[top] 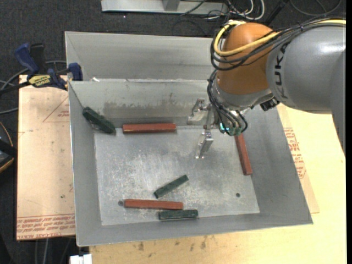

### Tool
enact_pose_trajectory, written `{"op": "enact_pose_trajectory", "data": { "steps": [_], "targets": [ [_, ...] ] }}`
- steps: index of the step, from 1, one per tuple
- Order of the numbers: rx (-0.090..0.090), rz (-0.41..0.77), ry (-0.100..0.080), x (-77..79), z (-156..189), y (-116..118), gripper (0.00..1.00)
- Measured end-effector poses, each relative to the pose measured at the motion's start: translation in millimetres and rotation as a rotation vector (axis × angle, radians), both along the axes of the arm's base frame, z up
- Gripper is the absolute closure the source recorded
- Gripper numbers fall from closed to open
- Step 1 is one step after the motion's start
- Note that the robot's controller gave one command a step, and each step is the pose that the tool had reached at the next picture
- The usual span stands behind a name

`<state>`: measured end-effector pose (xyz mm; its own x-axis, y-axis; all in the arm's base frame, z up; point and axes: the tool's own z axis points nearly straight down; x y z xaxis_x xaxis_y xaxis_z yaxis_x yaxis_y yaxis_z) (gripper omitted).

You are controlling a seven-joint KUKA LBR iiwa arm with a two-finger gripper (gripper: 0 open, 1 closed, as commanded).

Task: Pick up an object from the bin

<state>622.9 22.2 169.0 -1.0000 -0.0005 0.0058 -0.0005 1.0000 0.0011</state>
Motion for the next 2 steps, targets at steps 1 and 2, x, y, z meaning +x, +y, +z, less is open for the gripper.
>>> {"op": "enact_pose_trajectory", "data": {
  "steps": [1, 2],
  "targets": [
    [0.000, 0.000, -0.003, 0.5, 2, 0, 0.00],
    [0.000, 0.040, -0.017, 6.7, -11, 1, 0.00]
  ]
}}
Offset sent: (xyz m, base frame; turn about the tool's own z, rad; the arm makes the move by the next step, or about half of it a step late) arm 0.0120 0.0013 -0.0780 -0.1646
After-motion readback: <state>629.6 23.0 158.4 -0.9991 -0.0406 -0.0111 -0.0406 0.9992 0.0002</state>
